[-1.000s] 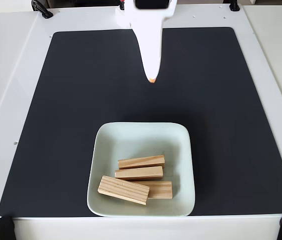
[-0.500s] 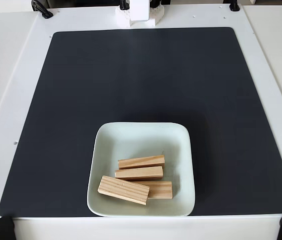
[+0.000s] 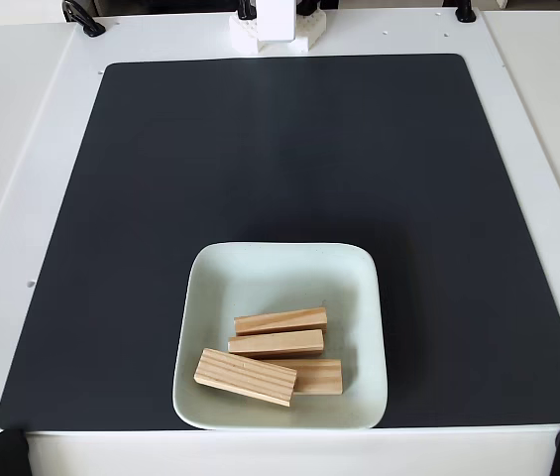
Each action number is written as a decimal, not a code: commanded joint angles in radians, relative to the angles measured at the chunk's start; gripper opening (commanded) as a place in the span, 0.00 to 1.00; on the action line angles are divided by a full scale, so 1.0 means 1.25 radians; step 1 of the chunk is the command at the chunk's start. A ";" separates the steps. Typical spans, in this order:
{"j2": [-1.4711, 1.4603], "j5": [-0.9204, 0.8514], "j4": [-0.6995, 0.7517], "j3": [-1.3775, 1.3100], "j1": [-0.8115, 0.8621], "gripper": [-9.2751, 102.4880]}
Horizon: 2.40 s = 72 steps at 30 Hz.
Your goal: Pick up the wooden block and place them on the plate.
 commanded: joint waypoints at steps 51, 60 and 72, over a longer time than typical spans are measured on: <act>0.012 -0.044 0.733 0.036 -0.007 0.08; 0.012 -0.044 0.733 0.036 -0.007 0.08; 0.012 -0.044 0.733 0.036 -0.007 0.08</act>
